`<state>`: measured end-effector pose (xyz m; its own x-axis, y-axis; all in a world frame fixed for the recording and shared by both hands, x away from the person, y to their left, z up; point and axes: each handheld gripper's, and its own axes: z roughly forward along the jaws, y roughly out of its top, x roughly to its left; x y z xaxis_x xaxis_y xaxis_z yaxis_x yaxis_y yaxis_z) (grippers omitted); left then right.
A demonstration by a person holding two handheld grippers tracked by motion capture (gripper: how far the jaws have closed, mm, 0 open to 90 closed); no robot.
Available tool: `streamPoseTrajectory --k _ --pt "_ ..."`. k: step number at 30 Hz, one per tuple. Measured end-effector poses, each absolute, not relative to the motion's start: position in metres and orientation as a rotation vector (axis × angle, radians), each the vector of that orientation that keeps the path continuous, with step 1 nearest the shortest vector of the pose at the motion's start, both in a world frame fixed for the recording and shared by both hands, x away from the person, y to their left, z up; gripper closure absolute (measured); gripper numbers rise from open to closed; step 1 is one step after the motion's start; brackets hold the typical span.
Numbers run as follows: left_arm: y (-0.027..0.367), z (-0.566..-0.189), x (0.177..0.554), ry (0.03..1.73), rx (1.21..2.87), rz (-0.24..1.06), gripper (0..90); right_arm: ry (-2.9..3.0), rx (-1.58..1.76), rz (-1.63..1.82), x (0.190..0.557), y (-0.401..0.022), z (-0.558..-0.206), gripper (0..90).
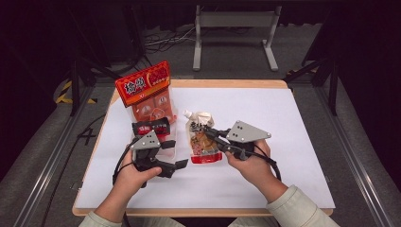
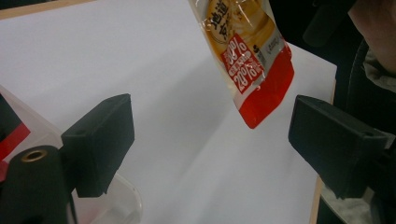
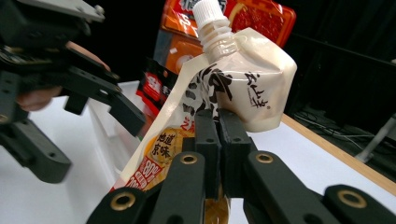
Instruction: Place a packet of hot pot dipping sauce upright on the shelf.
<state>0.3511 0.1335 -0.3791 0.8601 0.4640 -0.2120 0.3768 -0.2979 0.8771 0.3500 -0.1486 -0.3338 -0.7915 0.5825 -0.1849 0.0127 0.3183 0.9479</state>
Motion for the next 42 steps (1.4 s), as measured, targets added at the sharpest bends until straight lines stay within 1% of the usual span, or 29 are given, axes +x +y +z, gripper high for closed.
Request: streamPoseTrajectory --k 8,12,15,19,20,25,29,30,31,33,36,38,42 --pt "0.13 -0.38 0.353 0.618 1.907 0.059 15.9 2.066 0.492 1.538 0.34 -0.144 -0.329 88.1" --pt "0.127 -0.382 0.354 0.608 1.906 0.038 18.6 2.052 0.465 1.559 0.335 -0.141 -0.327 88.2" --pt "0.124 -0.382 0.356 0.616 1.876 -0.007 20.6 2.055 0.448 1.554 0.332 -0.138 -0.326 88.1" --pt "0.12 -0.381 0.358 0.605 1.849 -0.085 31.9 2.035 0.414 1.541 0.329 -0.134 -0.327 88.0" --pt "0.119 -0.38 0.358 0.595 1.841 -0.105 36.4 2.034 0.407 1.543 0.328 -0.133 -0.327 88.1" --pt "0.115 -0.378 0.357 0.517 1.817 -0.176 51.9 2.021 0.377 1.581 0.324 -0.131 -0.327 88.0" --pt "0.116 -0.373 0.356 0.47 1.814 -0.189 66.5 2.032 0.34 1.59 0.322 -0.127 -0.329 87.9" --pt "0.117 -0.373 0.356 0.456 1.825 -0.162 72.0 2.035 0.33 1.595 0.321 -0.126 -0.33 87.7" --pt "0.118 -0.372 0.356 0.452 1.831 -0.154 75.4 2.037 0.328 1.601 0.321 -0.126 -0.33 87.6" --pt "0.119 -0.371 0.355 0.447 1.855 -0.138 79.1 2.04 0.328 1.611 0.321 -0.126 -0.331 87.3" --pt "0.121 -0.37 0.355 0.447 1.873 -0.114 82.5 2.045 0.328 1.616 0.32 -0.126 -0.331 86.1" --pt "0.122 -0.369 0.355 0.433 1.885 -0.085 83.1 2.047 0.328 1.62 0.32 -0.127 -0.331 85.5" --pt "0.124 -0.368 0.354 0.404 1.908 -0.029 85.8 2.056 0.346 1.669 0.32 -0.129 -0.33 81.1"
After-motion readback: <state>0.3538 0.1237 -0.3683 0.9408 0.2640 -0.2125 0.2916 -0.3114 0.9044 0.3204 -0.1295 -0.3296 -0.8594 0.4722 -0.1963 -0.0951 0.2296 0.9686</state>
